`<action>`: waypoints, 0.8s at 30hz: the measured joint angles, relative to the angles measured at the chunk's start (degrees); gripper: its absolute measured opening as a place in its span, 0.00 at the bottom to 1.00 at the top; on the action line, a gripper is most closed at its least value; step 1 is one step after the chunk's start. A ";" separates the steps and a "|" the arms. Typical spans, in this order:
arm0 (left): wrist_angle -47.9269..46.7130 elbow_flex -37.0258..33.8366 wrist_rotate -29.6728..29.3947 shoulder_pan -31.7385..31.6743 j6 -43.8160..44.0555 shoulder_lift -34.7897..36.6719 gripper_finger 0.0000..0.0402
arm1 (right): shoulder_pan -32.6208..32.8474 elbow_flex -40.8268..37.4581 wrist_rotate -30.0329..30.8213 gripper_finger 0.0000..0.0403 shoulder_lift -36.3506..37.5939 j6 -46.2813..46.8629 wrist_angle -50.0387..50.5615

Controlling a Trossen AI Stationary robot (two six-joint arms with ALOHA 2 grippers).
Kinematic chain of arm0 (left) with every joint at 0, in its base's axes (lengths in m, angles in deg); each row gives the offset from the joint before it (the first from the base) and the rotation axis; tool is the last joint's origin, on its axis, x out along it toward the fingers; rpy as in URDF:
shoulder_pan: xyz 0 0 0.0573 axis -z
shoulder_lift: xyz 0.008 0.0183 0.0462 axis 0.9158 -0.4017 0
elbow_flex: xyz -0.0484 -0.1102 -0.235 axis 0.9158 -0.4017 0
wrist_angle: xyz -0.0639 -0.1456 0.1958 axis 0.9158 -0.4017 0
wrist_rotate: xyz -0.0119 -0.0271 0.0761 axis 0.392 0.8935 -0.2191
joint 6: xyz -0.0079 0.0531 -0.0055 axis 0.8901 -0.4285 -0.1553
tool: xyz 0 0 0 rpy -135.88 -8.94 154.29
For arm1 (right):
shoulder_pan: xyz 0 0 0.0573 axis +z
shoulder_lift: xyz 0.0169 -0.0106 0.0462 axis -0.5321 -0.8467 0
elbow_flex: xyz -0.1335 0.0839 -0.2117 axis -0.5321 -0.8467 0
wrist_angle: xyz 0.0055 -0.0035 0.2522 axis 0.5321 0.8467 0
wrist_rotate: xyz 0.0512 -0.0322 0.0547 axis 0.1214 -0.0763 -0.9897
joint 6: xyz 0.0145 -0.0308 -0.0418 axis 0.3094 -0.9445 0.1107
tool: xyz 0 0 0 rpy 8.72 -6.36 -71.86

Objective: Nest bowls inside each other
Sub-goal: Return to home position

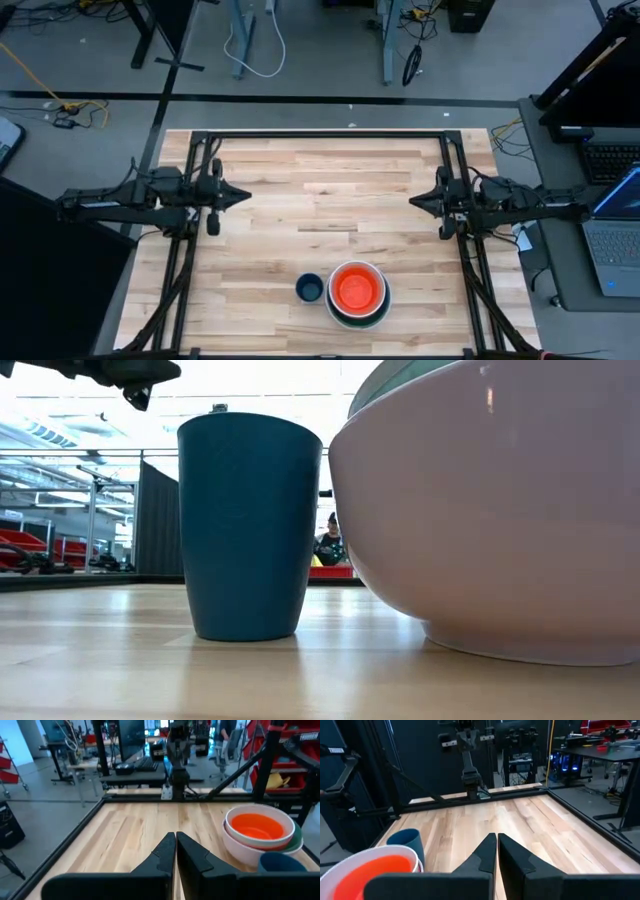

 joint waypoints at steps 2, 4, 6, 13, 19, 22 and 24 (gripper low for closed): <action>0.29 -1.27 0.00 0.00 -0.04 1.05 0.00 | 0.00 -1.65 -0.01 0.00 1.81 0.02 -0.82; 2.50 -2.91 0.00 0.00 -0.04 1.85 0.00 | 0.00 -3.56 -0.03 0.00 3.29 -0.04 -2.08; 3.62 -4.31 -0.02 0.00 0.03 2.61 0.00 | 0.00 -5.58 -0.15 0.00 4.41 -0.68 -4.36; 11.28 -8.46 -0.04 0.00 -1.51 3.52 0.00 | 0.00 -9.37 -0.31 0.00 5.59 -3.17 -7.55; 16.84 -12.87 -0.07 -0.13 -4.13 3.55 0.00 | -0.04 -9.47 -1.27 0.00 5.58 -6.09 -6.84; 21.13 -16.36 -0.47 -0.11 -4.07 3.54 0.00 | -0.04 -9.47 -1.48 0.00 5.56 -6.46 -4.64; 24.95 -18.80 -0.56 -0.13 -3.33 3.51 0.00 | -0.04 -9.47 -1.60 0.00 5.58 -6.81 -4.40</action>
